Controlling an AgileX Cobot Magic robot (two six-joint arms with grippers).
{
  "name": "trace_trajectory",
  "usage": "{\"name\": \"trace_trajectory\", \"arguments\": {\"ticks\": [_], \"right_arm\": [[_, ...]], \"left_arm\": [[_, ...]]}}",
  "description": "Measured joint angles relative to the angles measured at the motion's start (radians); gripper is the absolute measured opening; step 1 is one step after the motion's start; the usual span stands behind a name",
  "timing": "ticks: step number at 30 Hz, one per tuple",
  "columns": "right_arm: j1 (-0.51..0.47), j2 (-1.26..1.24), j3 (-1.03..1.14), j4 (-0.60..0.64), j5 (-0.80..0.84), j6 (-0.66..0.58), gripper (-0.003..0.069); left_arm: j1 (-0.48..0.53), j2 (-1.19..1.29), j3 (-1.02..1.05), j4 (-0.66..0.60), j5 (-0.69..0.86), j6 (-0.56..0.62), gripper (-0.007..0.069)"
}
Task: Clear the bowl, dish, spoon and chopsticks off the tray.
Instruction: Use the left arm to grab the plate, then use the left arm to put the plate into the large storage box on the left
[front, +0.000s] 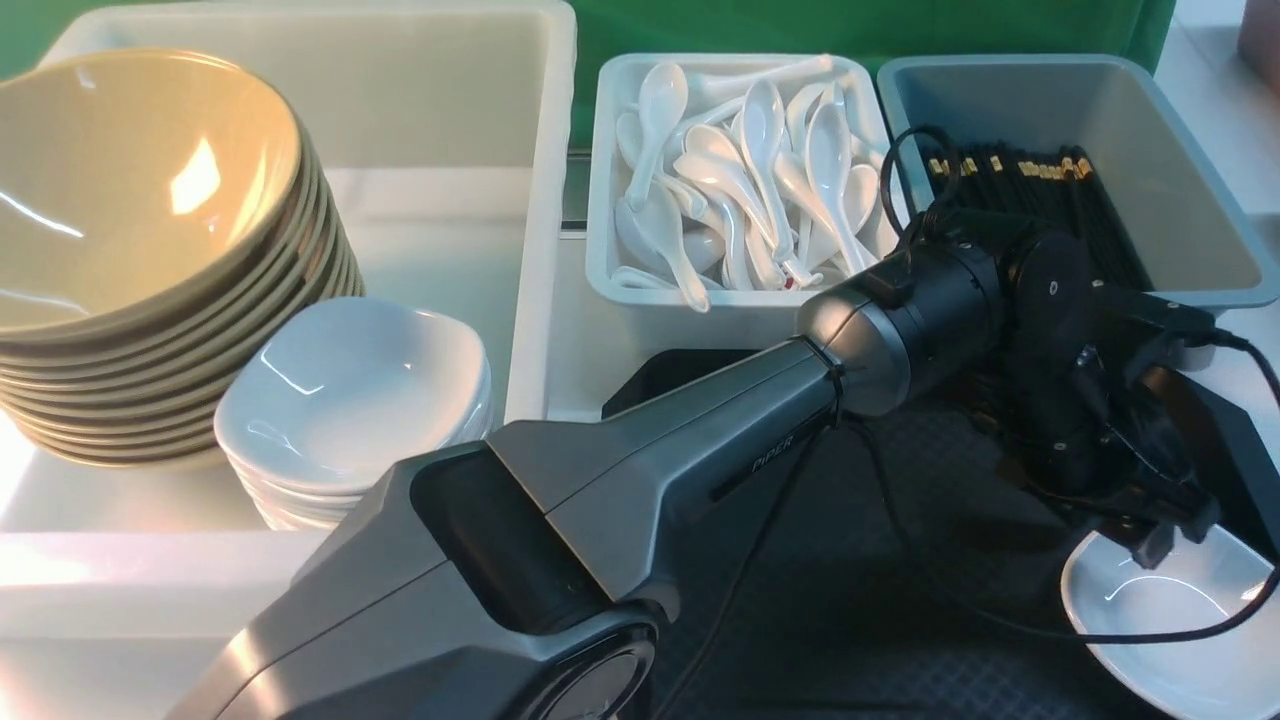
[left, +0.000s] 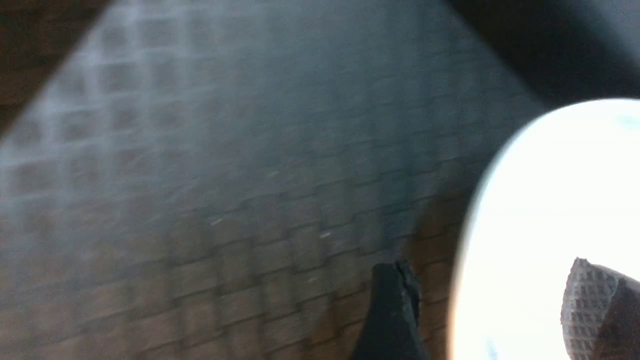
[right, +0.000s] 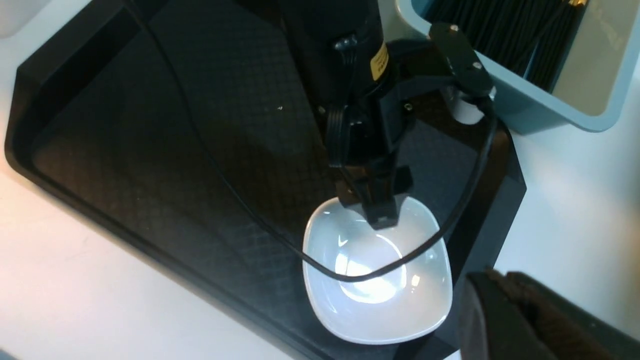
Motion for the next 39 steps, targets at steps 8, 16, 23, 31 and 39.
{"name": "trace_trajectory", "arguments": {"ticks": [8, 16, 23, 31, 39], "right_arm": [[0.000, 0.000, 0.000, 0.000, 0.000, 0.000, 0.0045], [0.000, 0.000, 0.000, -0.001, 0.000, -0.011, 0.0045], [0.000, 0.000, 0.000, 0.008, -0.001, -0.042, 0.0045], [0.000, 0.145, -0.122, 0.265, -0.057, -0.254, 0.0045], [0.034, 0.320, -0.280, 0.457, -0.097, -0.404, 0.0045]], "left_arm": [[-0.009, 0.031, -0.002, 0.000, 0.006, 0.028, 0.0376], [-0.030, 0.028, -0.052, 0.087, 0.118, 0.028, 0.0071], [-0.004, -0.200, -0.108, 0.303, 0.170, 0.015, 0.0002], [0.068, -0.659, 0.058, 0.469, 0.171, -0.065, 0.0001], [0.307, -1.099, 0.768, 0.547, 0.174, -0.179, 0.0001]]}}
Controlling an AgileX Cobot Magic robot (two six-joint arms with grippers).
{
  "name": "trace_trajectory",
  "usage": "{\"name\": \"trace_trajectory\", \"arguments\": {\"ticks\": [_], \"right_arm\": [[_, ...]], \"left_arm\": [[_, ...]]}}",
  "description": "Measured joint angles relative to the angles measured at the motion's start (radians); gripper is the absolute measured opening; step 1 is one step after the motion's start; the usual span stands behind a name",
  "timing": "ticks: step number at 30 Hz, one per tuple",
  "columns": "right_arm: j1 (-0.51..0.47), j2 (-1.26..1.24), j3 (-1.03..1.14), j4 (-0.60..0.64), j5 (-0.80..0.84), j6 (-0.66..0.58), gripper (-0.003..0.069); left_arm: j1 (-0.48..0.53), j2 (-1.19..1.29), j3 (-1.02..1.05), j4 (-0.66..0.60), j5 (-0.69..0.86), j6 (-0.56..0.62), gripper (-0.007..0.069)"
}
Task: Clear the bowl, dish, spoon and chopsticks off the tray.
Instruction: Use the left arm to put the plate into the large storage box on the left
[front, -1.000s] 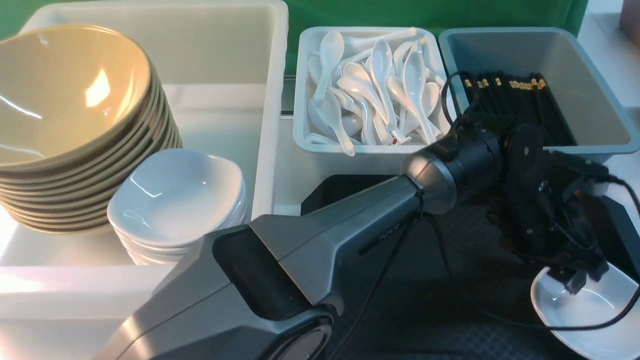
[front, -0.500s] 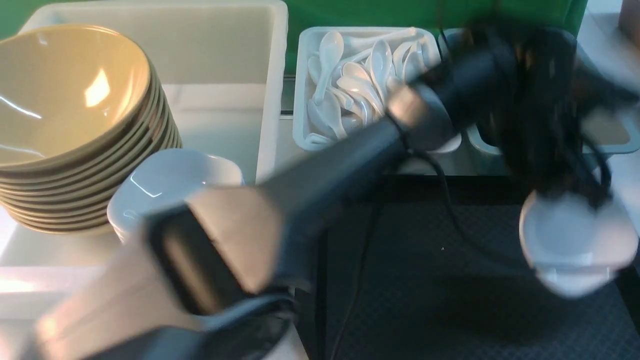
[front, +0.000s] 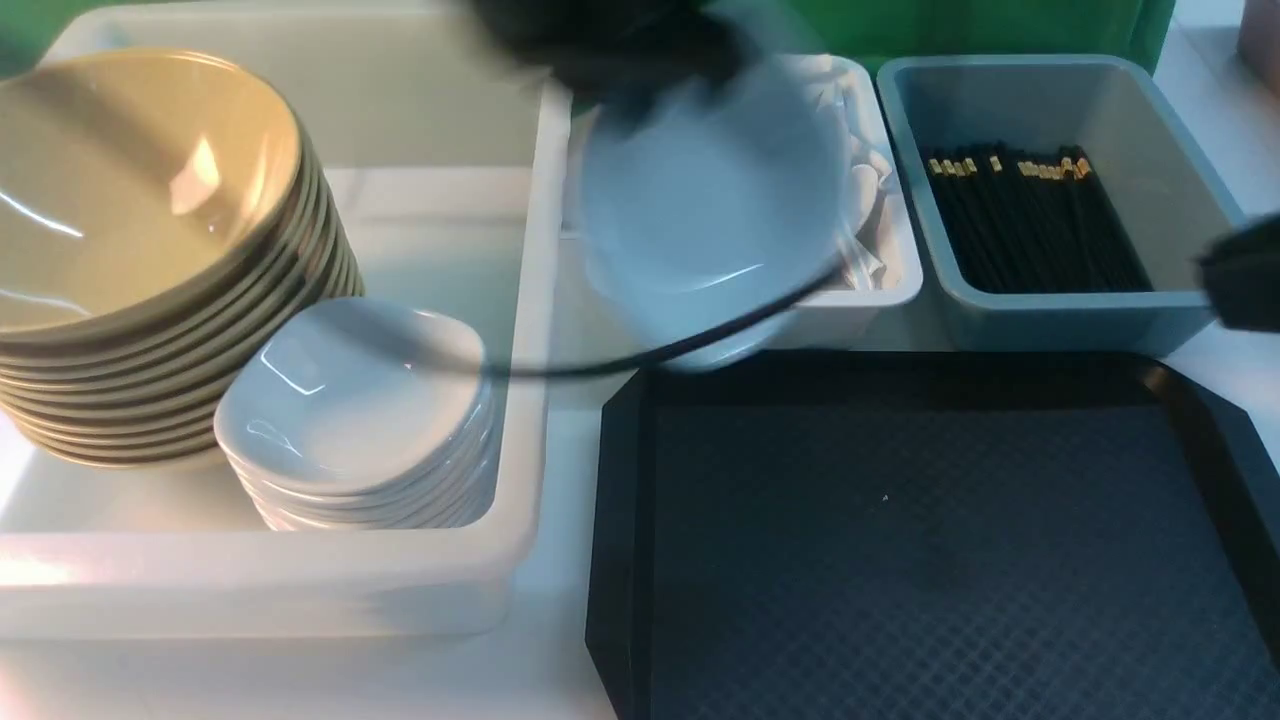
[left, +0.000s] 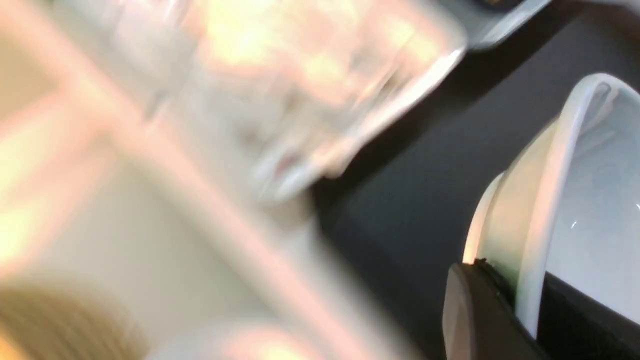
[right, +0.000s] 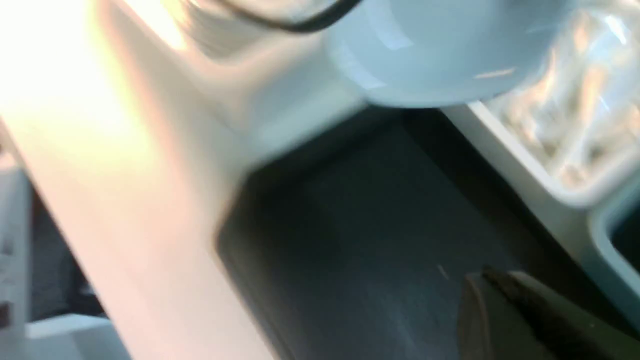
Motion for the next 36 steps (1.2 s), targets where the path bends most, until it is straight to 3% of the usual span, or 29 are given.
{"name": "trace_trajectory", "arguments": {"ticks": [5, 10, 18, 21, 23, 24, 27, 31, 36], "right_arm": [[0.140, 0.143, -0.047, 0.035, -0.089, -0.026, 0.0045], [0.262, 0.262, -0.101, 0.042, -0.125, -0.038, 0.0045], [0.314, 0.322, -0.131, 0.038, -0.135, -0.048, 0.0045], [0.315, 0.322, -0.133, 0.036, -0.134, -0.048, 0.0045], [0.315, 0.322, -0.133, 0.033, -0.125, -0.048, 0.0045], [0.315, 0.322, -0.133, 0.032, -0.124, -0.048, 0.0045], [0.315, 0.323, -0.133, 0.026, -0.121, -0.049, 0.0045], [0.315, 0.323, -0.133, 0.008, -0.121, -0.050, 0.0045], [0.315, 0.323, -0.134, -0.002, -0.123, -0.050, 0.0045]], "left_arm": [[0.237, -0.258, 0.348, -0.013, -0.136, -0.079, 0.0001], [0.413, -0.333, 0.500, -0.068, -0.219, -0.011, 0.0001], [0.442, -0.247, 0.541, -0.145, -0.342, 0.183, 0.0018], [0.442, -0.207, 0.541, -0.150, -0.356, 0.247, 0.0064], [0.442, -0.188, 0.541, -0.149, -0.356, 0.311, 0.0154], [0.442, -0.186, 0.541, -0.149, -0.356, 0.316, 0.0162], [0.442, -0.193, 0.539, -0.153, -0.354, 0.364, 0.0316], [0.442, -0.216, 0.499, -0.161, -0.326, 0.370, 0.0461], [0.440, -0.239, 0.410, -0.158, -0.277, 0.371, 0.0507]]}}
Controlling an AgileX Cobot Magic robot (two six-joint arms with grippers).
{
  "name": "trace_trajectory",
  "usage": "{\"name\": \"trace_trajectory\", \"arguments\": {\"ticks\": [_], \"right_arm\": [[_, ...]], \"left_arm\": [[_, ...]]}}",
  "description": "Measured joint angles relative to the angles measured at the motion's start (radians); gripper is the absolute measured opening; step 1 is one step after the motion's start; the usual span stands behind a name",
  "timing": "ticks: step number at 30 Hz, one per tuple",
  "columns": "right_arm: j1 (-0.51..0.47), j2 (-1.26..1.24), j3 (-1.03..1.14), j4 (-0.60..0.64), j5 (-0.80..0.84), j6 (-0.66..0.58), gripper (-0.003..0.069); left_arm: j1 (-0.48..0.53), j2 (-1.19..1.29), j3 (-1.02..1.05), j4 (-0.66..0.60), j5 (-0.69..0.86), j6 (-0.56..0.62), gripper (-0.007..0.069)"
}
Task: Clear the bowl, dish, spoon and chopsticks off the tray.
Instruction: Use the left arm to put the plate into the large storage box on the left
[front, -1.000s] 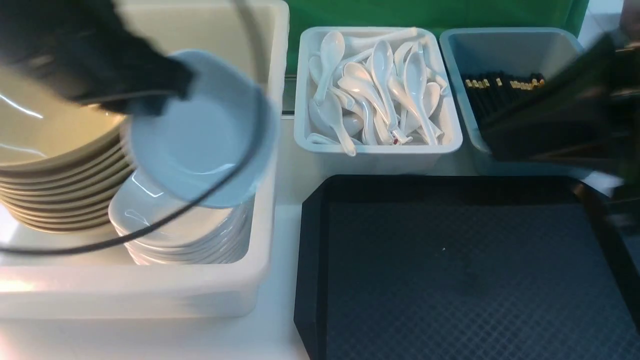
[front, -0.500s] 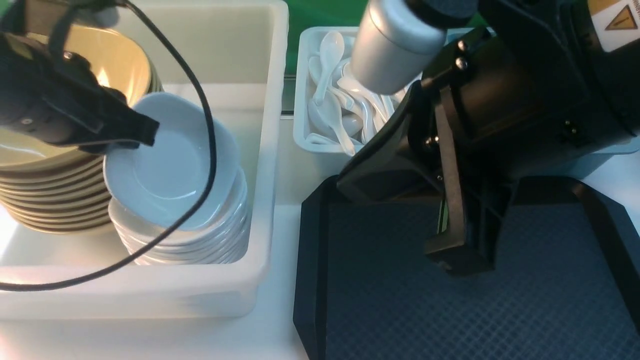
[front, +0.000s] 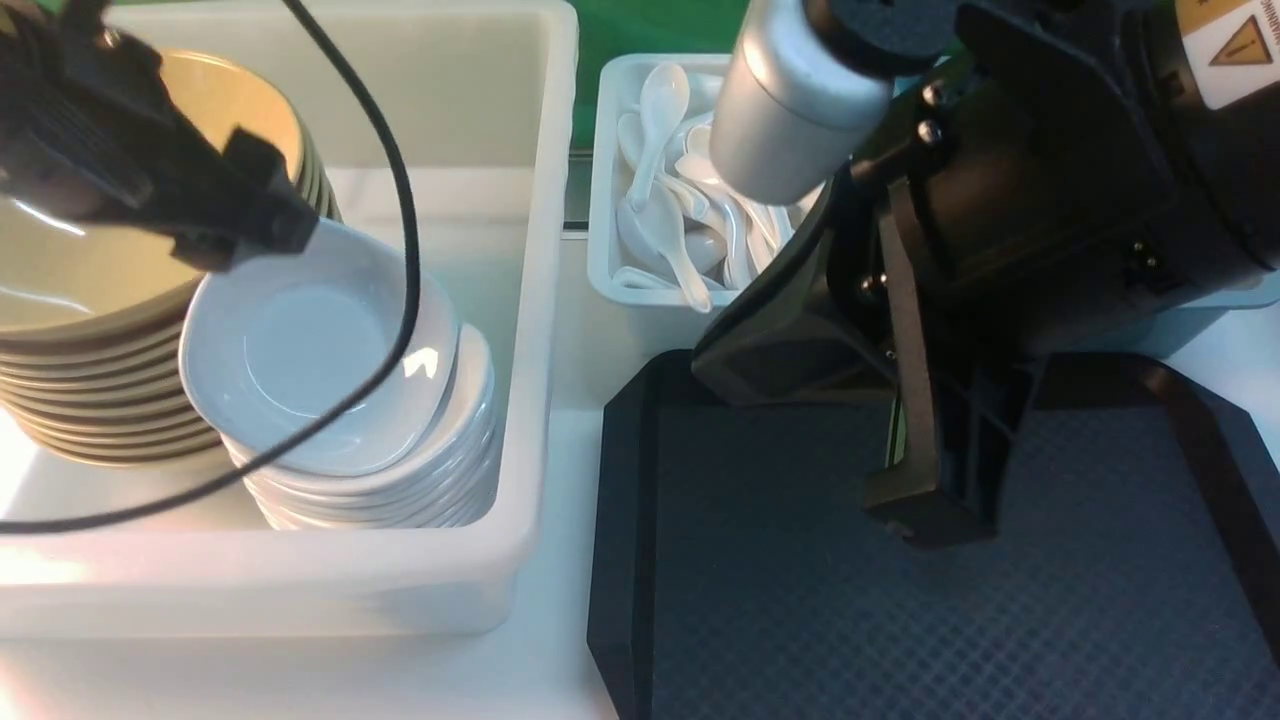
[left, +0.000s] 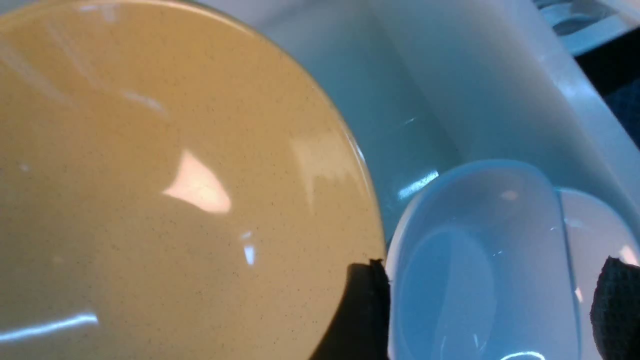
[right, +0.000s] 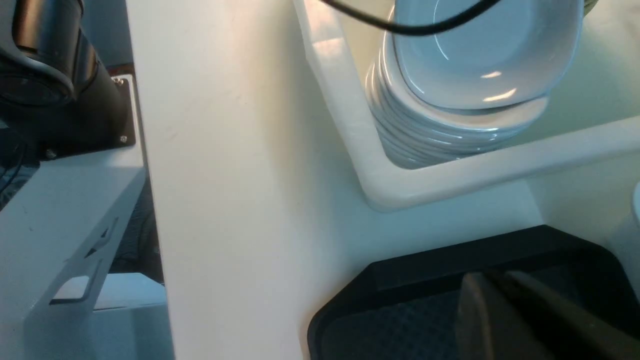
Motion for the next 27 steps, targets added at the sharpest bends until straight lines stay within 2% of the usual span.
{"name": "trace_trajectory", "arguments": {"ticks": [3, 6, 7, 8, 9, 12, 14, 15, 17, 20, 27], "right_arm": [[0.000, 0.000, 0.000, -0.001, -0.001, -0.001, 0.0045], [0.000, 0.000, 0.000, -0.002, -0.002, -0.001, 0.0045], [0.000, 0.000, 0.000, -0.002, -0.002, -0.001, 0.0045], [0.000, 0.000, 0.000, -0.002, -0.002, -0.001, 0.0045], [0.000, 0.000, 0.000, -0.003, -0.002, -0.001, 0.0045], [0.000, 0.000, 0.000, -0.003, -0.002, -0.001, 0.0045], [0.000, 0.000, 0.000, -0.004, 0.001, -0.001, 0.0045], [0.000, 0.000, 0.000, -0.005, 0.007, -0.001, 0.0045], [0.000, 0.000, 0.000, -0.005, 0.010, -0.001, 0.0045], [0.000, 0.000, 0.000, -0.005, 0.019, -0.001, 0.0045], [0.000, 0.000, 0.000, -0.006, 0.026, -0.001, 0.0045]], "left_arm": [[-0.012, -0.005, -0.039, 0.001, 0.044, -0.002, 0.0495], [-0.033, -0.004, -0.050, 0.015, 0.082, -0.031, 0.0426], [-0.039, 0.003, -0.050, 0.041, 0.090, -0.051, 0.0377], [-0.039, 0.004, -0.050, 0.041, 0.090, -0.051, 0.0377], [-0.039, 0.010, -0.050, 0.058, 0.091, -0.065, 0.0345], [-0.039, 0.051, -0.049, 0.173, 0.085, -0.145, 0.0185], [-0.039, 0.063, -0.049, 0.205, 0.077, -0.169, 0.0142], [-0.039, 0.083, -0.049, 0.254, 0.062, -0.211, 0.0069], [-0.039, 0.097, -0.049, 0.279, 0.046, -0.235, 0.0028], [-0.039, 0.123, -0.049, 0.279, 0.023, -0.247, -0.0006], [-0.039, 0.198, -0.049, 0.194, 0.010, -0.203, -0.0011]]}}
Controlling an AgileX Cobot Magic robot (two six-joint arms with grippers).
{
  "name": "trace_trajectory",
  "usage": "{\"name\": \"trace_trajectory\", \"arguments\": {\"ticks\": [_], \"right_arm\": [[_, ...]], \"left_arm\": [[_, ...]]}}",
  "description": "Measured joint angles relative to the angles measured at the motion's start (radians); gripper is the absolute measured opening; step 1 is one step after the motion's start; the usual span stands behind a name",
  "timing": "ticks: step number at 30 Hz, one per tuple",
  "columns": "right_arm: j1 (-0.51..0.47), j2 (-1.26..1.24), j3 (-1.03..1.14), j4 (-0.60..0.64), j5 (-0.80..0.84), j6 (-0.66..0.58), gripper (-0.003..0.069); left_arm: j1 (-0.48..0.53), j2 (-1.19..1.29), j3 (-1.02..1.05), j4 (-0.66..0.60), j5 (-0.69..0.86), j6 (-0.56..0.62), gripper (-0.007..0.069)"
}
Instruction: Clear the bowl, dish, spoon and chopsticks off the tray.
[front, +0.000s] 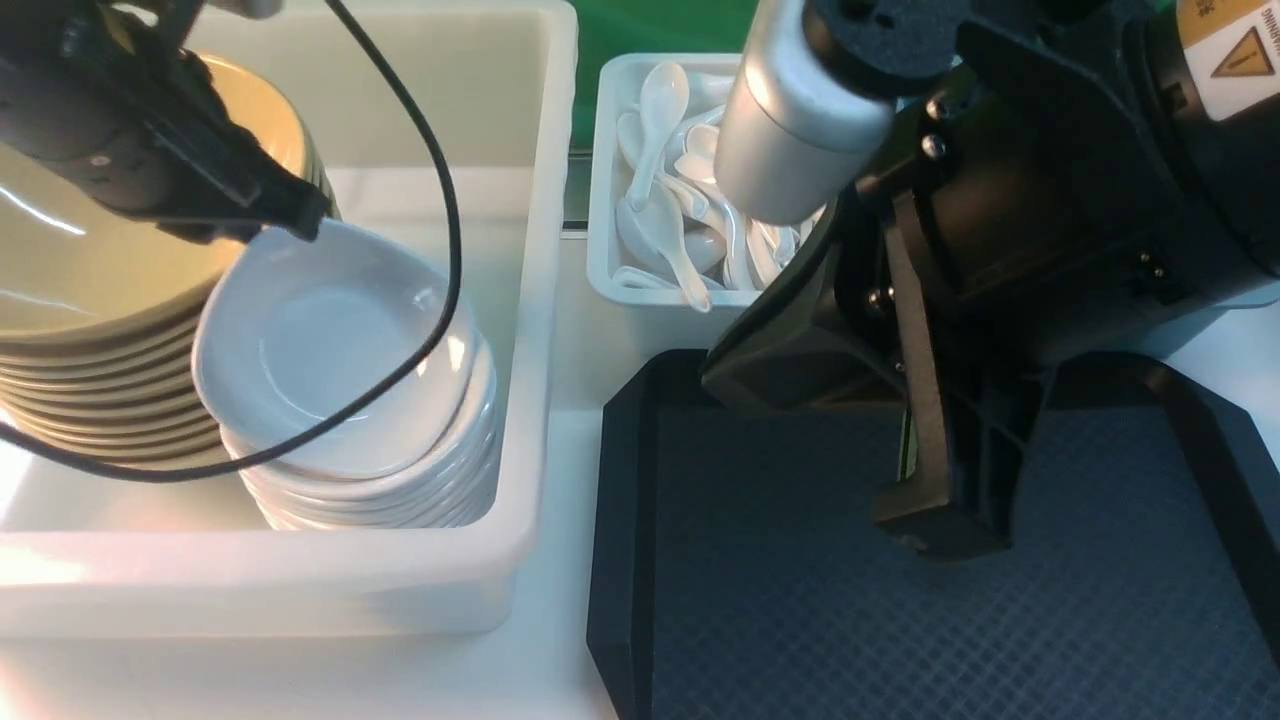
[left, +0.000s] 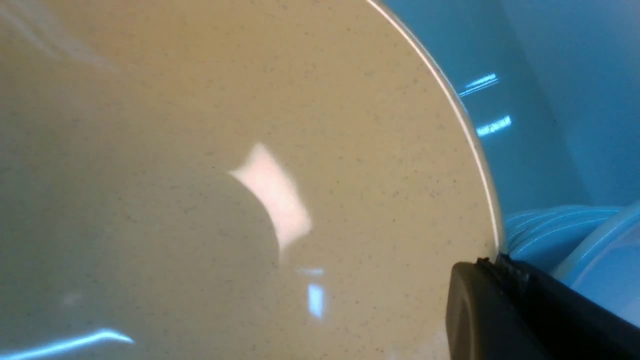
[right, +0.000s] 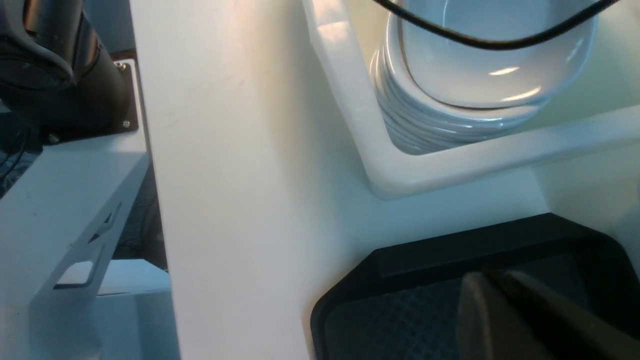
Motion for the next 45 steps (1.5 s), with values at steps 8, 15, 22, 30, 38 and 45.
{"name": "trace_trajectory", "arguments": {"ticks": [8, 15, 22, 30, 38, 45], "right_arm": [[0.000, 0.000, 0.000, 0.000, 0.007, 0.000, 0.0045], [0.000, 0.000, 0.000, -0.012, 0.007, 0.000, 0.0045], [0.000, -0.037, 0.011, -0.198, 0.013, 0.123, 0.0045], [0.000, -0.301, 0.255, -0.284, -0.131, 0.210, 0.0045], [0.000, -0.561, 0.558, -0.285, -0.512, 0.213, 0.0045], [0.000, -0.662, 0.712, -0.285, -0.777, 0.213, 0.0045]], "left_arm": [[0.000, 0.010, 0.000, -0.014, 0.009, 0.015, -0.0011], [0.000, -0.081, 0.000, -0.026, 0.010, 0.016, -0.0011], [0.000, -0.330, 0.087, -0.027, 0.043, 0.016, -0.0011], [0.000, -0.829, 0.534, -0.028, -0.090, -0.016, -0.0011], [0.000, -1.207, 0.840, -0.026, -0.303, -0.126, -0.0009], [0.000, -1.293, 0.897, -0.023, -0.369, -0.135, -0.0008]]}}
